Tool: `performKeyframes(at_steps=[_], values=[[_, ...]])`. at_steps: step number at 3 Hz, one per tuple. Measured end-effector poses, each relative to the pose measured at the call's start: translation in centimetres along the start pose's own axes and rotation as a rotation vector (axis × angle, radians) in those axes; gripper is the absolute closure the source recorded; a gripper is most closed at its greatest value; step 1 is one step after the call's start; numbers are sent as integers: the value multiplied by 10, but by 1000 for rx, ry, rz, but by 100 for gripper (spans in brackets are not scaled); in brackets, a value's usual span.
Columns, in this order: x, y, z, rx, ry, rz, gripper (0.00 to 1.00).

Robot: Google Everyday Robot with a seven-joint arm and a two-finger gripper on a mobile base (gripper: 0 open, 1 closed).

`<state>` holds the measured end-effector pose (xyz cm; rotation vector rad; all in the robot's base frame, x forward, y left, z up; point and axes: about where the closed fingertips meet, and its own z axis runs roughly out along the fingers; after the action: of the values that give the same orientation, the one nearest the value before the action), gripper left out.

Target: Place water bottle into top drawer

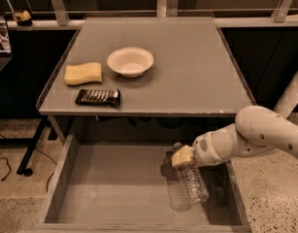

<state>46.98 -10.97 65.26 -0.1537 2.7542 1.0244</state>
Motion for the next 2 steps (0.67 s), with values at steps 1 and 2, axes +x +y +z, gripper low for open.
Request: performKeyframes(at_steps=[1, 2], values=[[0, 0, 0, 0, 0, 0, 58], [0, 0, 0, 0, 0, 0, 35]])
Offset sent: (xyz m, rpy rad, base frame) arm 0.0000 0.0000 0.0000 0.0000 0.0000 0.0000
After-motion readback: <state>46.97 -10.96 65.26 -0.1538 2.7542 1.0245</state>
